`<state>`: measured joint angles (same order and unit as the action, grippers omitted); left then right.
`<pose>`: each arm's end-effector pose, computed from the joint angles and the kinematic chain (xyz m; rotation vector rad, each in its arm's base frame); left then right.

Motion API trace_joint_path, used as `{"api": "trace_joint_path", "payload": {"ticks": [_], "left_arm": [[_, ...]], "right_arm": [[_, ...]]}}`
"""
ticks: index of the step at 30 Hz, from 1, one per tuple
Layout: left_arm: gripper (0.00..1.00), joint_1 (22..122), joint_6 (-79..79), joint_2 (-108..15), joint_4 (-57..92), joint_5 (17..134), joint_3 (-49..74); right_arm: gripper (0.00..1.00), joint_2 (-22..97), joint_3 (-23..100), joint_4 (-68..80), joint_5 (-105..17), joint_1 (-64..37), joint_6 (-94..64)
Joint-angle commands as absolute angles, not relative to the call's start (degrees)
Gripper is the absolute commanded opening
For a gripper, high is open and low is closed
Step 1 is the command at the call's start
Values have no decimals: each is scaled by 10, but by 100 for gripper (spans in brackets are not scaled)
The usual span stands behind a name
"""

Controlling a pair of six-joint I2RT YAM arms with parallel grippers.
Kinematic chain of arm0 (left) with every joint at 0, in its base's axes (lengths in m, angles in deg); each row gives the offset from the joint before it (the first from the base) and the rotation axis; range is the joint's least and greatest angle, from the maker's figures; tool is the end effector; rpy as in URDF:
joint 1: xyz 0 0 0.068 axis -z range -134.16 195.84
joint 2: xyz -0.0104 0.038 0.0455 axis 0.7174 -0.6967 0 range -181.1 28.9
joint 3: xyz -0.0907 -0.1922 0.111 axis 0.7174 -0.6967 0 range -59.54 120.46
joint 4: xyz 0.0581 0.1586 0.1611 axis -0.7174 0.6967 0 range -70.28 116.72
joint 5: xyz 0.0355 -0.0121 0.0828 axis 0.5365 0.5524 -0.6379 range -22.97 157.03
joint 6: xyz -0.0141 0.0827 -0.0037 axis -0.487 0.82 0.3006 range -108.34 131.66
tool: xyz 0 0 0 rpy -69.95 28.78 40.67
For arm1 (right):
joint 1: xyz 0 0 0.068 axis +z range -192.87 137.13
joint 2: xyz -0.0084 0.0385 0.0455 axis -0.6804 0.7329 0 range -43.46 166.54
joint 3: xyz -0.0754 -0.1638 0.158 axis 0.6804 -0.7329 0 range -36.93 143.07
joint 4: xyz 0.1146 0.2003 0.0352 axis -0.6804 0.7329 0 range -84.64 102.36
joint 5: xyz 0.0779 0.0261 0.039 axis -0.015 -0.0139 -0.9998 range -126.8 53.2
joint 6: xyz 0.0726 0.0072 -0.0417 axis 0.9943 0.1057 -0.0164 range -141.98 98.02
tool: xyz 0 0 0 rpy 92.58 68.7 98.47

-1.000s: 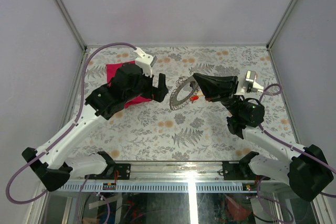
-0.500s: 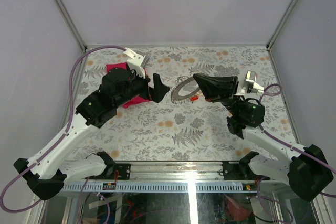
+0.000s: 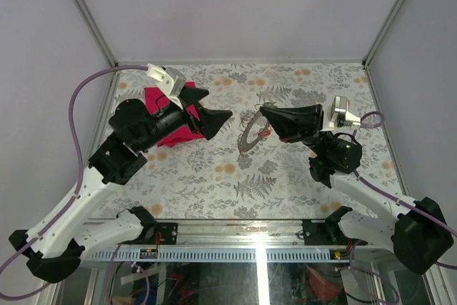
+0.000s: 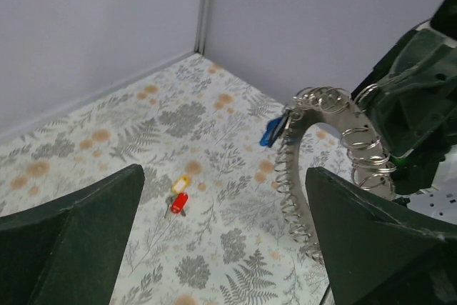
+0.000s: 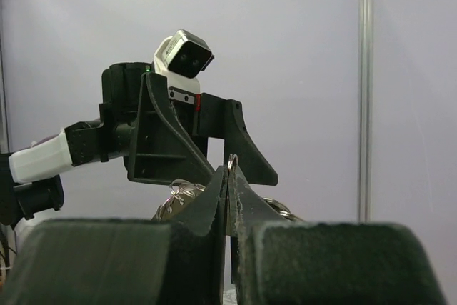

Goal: Put the keys on the keyring

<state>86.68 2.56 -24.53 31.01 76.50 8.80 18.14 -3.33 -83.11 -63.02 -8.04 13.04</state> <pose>0.1597 -0.1541 0.4204 0.5586 1.4620 -0.8182 0.1436 0.1397 0.3896 -0.4804 0.5455 1.2873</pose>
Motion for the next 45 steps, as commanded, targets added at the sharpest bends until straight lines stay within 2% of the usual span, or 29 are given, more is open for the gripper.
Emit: {"api": "trace_joint_path", "payload": {"ticks": [1, 8, 11, 14, 26, 28, 31, 32, 45], "left_arm": [[100, 867, 50, -235, 224, 829, 84], [99, 867, 41, -199, 137, 875, 48], [88, 867, 37, -190, 97, 908, 39], [86, 867, 23, -191, 55, 934, 33], [92, 868, -34, -220, -66, 980, 19], [84, 867, -41, -224, -89, 990, 13], [61, 867, -52, -235, -106, 1003, 18], [57, 868, -57, -238, -116, 1008, 18], [44, 868, -94, -259, -179, 1046, 13]], "right_arm": [[0, 178, 9, -911, -648, -83, 153], [0, 185, 40, -923, -689, -83, 188], [0, 187, 51, -925, -695, -83, 196], [0, 190, 64, -925, -704, -83, 205], [0, 195, 98, -926, -715, -81, 230], [0, 198, 104, -926, -716, -77, 229], [0, 205, 114, -926, -719, -71, 228], [0, 208, 117, -926, -718, -69, 227], [0, 228, 138, -926, -718, -44, 208]]}}
